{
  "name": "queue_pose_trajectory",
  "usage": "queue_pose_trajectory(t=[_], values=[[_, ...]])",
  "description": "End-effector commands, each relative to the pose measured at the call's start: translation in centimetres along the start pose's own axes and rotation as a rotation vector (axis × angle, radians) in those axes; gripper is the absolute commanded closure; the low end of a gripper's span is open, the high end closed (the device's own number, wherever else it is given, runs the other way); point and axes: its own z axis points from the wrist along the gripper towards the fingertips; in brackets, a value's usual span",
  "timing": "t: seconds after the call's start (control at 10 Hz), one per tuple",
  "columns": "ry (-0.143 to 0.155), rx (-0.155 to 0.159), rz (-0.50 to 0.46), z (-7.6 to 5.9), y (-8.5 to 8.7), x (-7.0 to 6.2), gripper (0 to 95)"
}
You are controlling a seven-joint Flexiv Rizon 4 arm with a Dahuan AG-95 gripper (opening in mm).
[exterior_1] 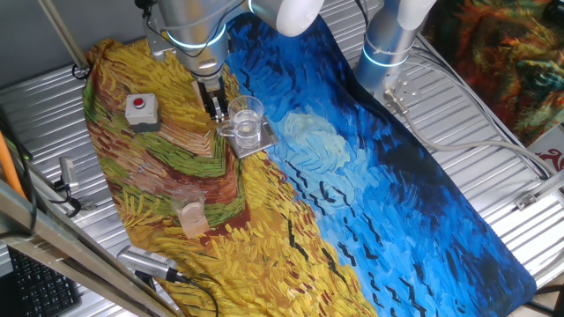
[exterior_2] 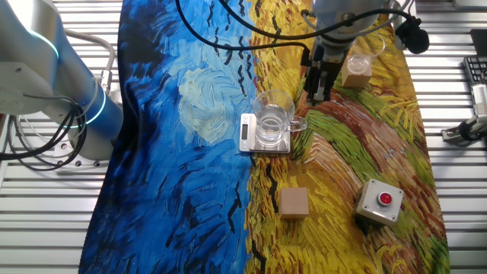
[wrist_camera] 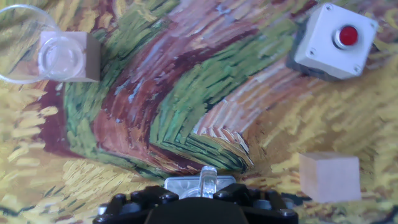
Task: Pour the water from one cup into another empty cup
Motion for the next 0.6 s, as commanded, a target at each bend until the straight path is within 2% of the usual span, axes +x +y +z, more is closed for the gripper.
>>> queue_pose_trajectory(t=[0.1, 0.6], values=[[-0.004, -0.002, 0.001, 0.03, 0.01, -0.03, 95.0], [-0.008, -0.005, 0.006, 0.03, 0.0, -0.03, 95.0]])
